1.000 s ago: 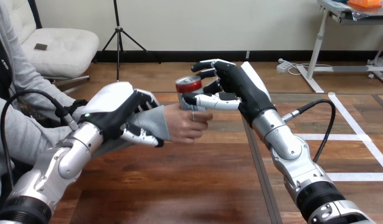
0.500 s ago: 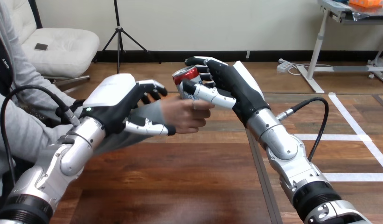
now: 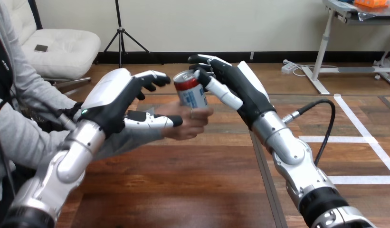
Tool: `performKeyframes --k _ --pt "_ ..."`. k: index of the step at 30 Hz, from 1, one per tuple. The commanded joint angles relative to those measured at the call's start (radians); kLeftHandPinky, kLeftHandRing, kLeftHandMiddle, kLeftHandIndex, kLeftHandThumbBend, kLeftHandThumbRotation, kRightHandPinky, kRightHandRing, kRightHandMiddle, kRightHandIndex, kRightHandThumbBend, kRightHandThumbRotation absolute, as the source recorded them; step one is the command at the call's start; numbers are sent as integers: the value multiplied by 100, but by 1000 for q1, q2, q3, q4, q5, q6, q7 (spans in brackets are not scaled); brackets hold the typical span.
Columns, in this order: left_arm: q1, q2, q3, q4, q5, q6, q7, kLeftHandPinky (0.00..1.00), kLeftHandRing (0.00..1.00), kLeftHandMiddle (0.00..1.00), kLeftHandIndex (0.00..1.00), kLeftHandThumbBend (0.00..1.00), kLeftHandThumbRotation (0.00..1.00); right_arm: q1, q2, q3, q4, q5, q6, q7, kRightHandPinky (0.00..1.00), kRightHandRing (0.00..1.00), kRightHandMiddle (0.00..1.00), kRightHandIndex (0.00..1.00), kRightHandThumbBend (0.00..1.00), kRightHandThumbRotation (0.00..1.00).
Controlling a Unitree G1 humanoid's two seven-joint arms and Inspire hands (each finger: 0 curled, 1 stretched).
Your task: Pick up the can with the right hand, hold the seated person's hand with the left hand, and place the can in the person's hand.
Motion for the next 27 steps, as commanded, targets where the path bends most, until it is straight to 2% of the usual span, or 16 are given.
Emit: performKeyframes --k 1,6,9,13,16,18,21,24,27 --pt "44 -16 56 30 -85 -47 -12 67 80 83 81 95 61 23 -23 -29 -28 41 -42 18 76 83 84 84 100 100" --pt "84 -21 74 49 -140 -87 -29 67 82 85 83 94 67 56 -32 -42 -27 66 -65 32 77 85 86 86 100 100" --pt "114 -39 97 66 -203 -114 -57 69 83 85 85 93 69 78 -40 -47 -22 73 -86 34 79 86 87 87 100 100" --pt "150 -56 116 107 -243 -176 -57 70 84 85 85 89 71 115 -47 -60 -23 89 -100 32 79 86 88 88 100 100" --pt "178 -73 131 126 -269 -201 -56 72 84 86 86 86 73 140 -53 -69 -24 106 -108 44 80 86 88 88 100 100" --pt "194 -84 141 134 -287 -212 -58 73 84 86 86 83 74 153 -57 -73 -26 114 -111 54 81 86 89 89 100 100" --pt "225 -103 157 144 -335 -230 -91 75 86 87 87 77 74 180 -64 -81 -30 126 -122 69 82 87 89 90 100 100" --pt "249 -120 170 169 -352 -268 -89 78 87 88 88 70 75 208 -64 -97 -36 163 -132 102 83 88 90 90 100 100" --pt "274 -138 185 180 -382 -281 -111 83 90 90 88 63 78 236 -61 -112 -43 200 -135 135 86 90 91 91 100 100"
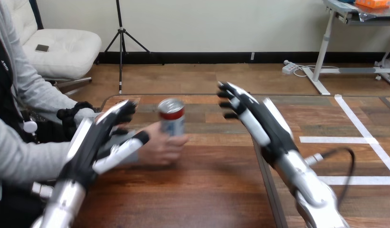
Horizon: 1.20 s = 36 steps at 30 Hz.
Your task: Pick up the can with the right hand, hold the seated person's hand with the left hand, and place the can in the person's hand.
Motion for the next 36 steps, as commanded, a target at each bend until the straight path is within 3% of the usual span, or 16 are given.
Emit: performKeyframes --k 1,9,16,26,30,36 --pt "18 -47 39 24 -61 -51 -36 84 90 90 88 62 79 21 -16 -51 -45 71 -37 51 86 91 91 92 100 100" --pt "73 -87 73 31 -129 -91 -99 87 92 91 87 62 84 101 -1 -77 -62 117 -72 92 88 93 92 93 100 100" --pt "109 -113 97 18 -161 -133 -124 86 91 91 86 63 87 186 26 -96 -84 170 -108 137 91 92 92 93 100 100" --pt "146 -167 133 -6 -232 -168 -174 85 88 87 82 55 85 224 56 -125 -83 244 -135 201 94 91 92 92 100 100" --pt "135 -196 145 20 -258 -218 -195 84 87 85 81 50 84 221 67 -148 -94 297 -83 236 95 91 91 91 100 100" --pt "129 -216 156 28 -260 -221 -203 81 85 82 79 47 83 214 75 -167 -93 338 -32 260 97 90 90 91 100 100"
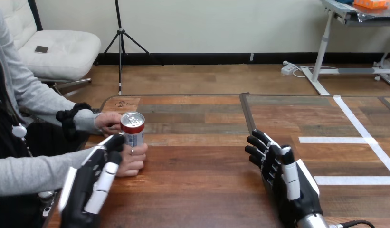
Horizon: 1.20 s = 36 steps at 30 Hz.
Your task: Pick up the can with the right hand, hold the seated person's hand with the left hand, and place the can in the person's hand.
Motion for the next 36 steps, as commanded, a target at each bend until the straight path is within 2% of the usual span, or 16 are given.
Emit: performKeyframes --k 1,7,14,20,23,36 --pt "-54 -21 29 -5 -16 -29 -2 81 84 82 78 47 83 -73 16 -37 -54 51 33 21 97 91 90 91 100 100" --pt "-61 -33 41 0 -10 -17 5 80 84 82 79 47 82 -80 21 -48 -54 59 69 17 98 90 90 90 98 100" --pt "-66 -42 54 -9 2 21 26 85 86 85 81 49 83 -85 31 -56 -69 57 106 6 97 90 89 89 96 100" --pt "-58 -44 55 -33 -5 45 15 86 87 86 82 50 84 -86 31 -57 -74 45 112 -1 97 89 88 88 96 100" --pt "-61 -44 56 -34 7 48 23 85 86 85 82 50 84 -85 31 -57 -80 45 119 0 97 89 88 88 96 100" --pt "-72 -43 65 -22 10 55 -1 83 83 83 80 46 83 -90 34 -61 -91 50 148 3 96 87 86 86 94 100"
